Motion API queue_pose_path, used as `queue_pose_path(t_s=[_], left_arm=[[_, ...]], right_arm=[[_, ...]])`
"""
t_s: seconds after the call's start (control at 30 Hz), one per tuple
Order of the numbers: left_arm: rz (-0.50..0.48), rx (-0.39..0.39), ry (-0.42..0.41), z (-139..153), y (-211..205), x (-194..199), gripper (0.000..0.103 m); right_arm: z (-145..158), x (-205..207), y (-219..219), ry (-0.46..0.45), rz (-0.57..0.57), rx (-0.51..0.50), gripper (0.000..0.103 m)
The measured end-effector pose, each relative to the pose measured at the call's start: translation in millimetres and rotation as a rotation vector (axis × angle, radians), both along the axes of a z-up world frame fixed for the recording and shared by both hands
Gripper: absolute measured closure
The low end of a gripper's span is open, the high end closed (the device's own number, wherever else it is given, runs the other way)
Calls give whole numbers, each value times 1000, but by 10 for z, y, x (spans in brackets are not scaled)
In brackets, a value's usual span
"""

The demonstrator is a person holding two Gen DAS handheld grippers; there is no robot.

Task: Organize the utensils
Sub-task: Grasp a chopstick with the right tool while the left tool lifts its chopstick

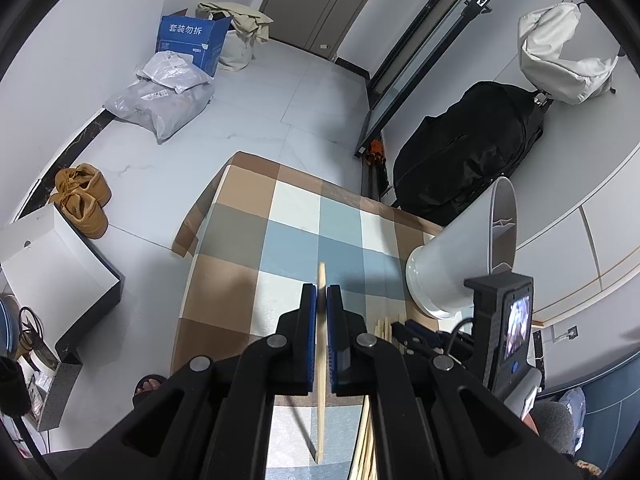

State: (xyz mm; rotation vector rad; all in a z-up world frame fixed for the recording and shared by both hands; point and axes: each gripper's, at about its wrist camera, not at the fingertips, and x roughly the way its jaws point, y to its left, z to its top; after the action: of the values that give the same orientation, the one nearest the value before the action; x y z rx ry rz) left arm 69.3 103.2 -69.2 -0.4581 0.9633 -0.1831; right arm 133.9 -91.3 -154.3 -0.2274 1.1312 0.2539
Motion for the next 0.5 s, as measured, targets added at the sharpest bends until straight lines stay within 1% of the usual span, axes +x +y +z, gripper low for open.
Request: queue_pose_path(t_s=[0.1, 0.2, 0.33, 0.4, 0.47, 0.5], left_arm=[[-9, 9, -4, 15, -16, -9, 102], [-21, 24, -15, 38, -44, -21, 102], [-49, 36, -38, 101, -94, -77, 102], [-69, 37, -55, 151, -131, -124, 102], [-80, 55, -74, 202, -179, -158, 102], [-92, 57, -84, 241, -211, -187, 102]], right_arm=[[0, 5, -8, -16, -3, 23, 96], [57, -75, -51, -44, 3, 60, 97], [334, -342, -210, -147, 30, 168, 97], [508, -481, -313, -211, 43, 225, 97], [661, -599, -429, -273, 48, 271, 97], [762, -683, -512, -314, 50, 314, 97]])
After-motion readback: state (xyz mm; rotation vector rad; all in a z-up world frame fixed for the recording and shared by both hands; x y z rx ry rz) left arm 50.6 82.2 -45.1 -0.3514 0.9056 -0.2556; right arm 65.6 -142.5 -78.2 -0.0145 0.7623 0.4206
